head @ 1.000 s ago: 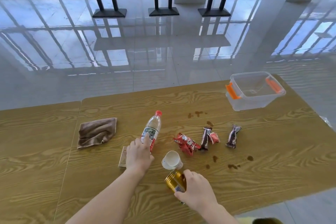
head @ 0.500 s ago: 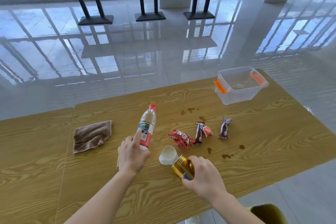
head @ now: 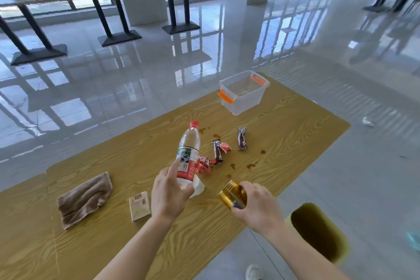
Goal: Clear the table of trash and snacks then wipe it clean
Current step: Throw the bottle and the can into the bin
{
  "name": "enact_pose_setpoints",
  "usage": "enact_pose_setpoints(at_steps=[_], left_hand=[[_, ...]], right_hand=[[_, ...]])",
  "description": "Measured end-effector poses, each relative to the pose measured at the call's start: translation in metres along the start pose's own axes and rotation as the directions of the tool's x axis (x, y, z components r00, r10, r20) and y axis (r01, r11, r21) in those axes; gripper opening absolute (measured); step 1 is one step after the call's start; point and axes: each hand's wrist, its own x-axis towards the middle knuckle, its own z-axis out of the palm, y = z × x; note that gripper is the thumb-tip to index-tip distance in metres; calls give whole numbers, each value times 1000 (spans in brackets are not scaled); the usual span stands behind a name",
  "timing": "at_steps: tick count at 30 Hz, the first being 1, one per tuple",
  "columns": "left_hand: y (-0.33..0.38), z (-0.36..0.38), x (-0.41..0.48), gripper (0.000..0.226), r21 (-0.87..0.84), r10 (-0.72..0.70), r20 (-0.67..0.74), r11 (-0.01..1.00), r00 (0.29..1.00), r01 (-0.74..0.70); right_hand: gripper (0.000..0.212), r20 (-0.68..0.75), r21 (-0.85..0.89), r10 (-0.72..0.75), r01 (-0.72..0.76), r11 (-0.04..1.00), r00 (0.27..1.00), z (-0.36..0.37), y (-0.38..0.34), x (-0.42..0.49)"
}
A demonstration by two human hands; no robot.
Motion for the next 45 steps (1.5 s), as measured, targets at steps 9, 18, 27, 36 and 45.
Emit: enact_pose_setpoints(at_steps=[9,18,27,36,45], left_hand=[[98,67,-24,82,-51,199,103,980,975,-195],[209,188,-72,82,-48,296,250,955,922,-294],[261,327,-127,82,-9,294,447,946,845,-324],[194,502,-143,86,174,-70,719,981,692,-82],[124,655,-115,78,395,-201,757,899,622,-190]], right_hand=[[47,-91,91,163,-155,984,982,-41,94,-27],[43,-134,164,302,-280,946,944,-81,252,-39],[58,68,118,494,-498,859,867,-71,409,-51],[54,206,63,631,-653,755,748,49,521,-35],[51,296,-44,638,-657,753,711,185,609,8]])
